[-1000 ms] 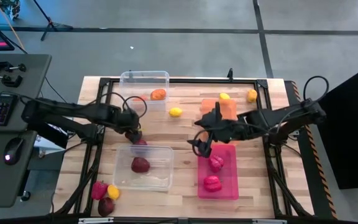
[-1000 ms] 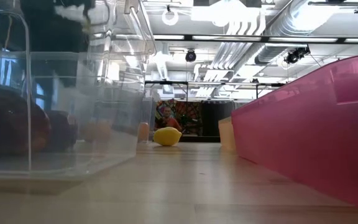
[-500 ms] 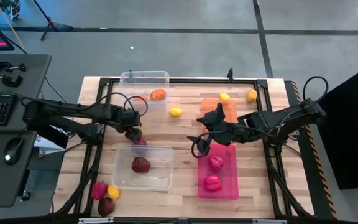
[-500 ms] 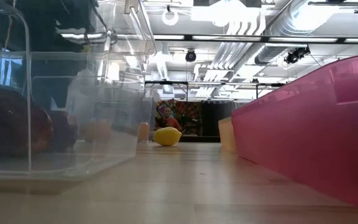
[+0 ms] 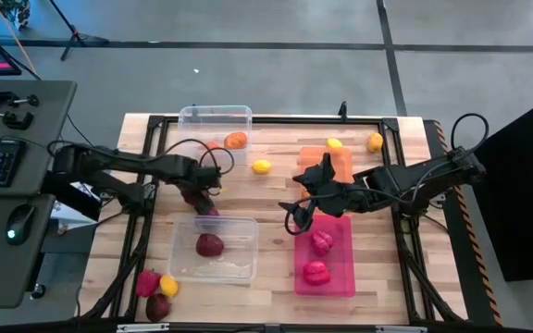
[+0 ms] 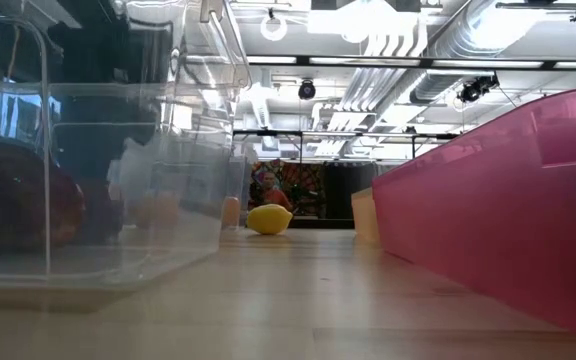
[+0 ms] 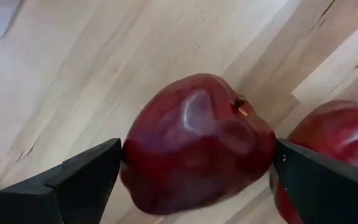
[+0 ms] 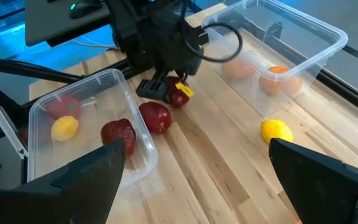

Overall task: Sort produce into baskets
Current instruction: Put the red apple into the bottom transparent bin

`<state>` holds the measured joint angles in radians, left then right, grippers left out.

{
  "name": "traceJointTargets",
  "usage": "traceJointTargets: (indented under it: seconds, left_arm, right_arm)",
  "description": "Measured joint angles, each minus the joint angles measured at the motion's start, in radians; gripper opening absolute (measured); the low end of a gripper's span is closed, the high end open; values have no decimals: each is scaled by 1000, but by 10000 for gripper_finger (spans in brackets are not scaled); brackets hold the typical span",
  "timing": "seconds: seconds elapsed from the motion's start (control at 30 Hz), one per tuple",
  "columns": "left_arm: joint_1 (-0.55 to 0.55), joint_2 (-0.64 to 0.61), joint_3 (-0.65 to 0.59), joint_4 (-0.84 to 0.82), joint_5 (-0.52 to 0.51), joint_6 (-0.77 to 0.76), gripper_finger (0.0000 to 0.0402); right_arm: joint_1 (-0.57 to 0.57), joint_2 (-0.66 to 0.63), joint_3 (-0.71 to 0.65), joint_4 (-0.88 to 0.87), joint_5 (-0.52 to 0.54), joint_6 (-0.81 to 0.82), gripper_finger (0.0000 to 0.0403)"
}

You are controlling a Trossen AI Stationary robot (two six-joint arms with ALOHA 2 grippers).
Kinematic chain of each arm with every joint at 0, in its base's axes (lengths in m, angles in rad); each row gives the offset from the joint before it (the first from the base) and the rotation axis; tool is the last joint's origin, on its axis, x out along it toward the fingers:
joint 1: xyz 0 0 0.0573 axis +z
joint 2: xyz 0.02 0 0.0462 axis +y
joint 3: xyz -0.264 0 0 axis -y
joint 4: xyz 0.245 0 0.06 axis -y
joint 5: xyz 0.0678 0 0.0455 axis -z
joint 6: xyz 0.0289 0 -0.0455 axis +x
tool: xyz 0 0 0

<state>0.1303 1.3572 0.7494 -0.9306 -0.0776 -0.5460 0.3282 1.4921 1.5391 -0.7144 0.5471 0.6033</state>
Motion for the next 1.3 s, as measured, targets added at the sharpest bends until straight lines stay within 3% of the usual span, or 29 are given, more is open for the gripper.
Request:
traceJointTargets:
  seconds: [0.23, 0.47, 1.17, 1.3]
  left_arm:
    - [1, 62, 2, 19, -4, 43, 397]
    - [1, 65, -1, 31, -127, 62, 397]
    - [37, 64, -1, 71, -83, 44, 397]
    - [40, 64, 0, 69, -76, 53, 381]
  right_arm:
    - [0, 0, 0, 0, 0, 0, 385]
    - [0, 0, 0, 0, -1, 0, 385]
    - [0, 0, 0, 0, -1, 21, 385]
    - [0, 0, 0, 0, -1, 21, 385]
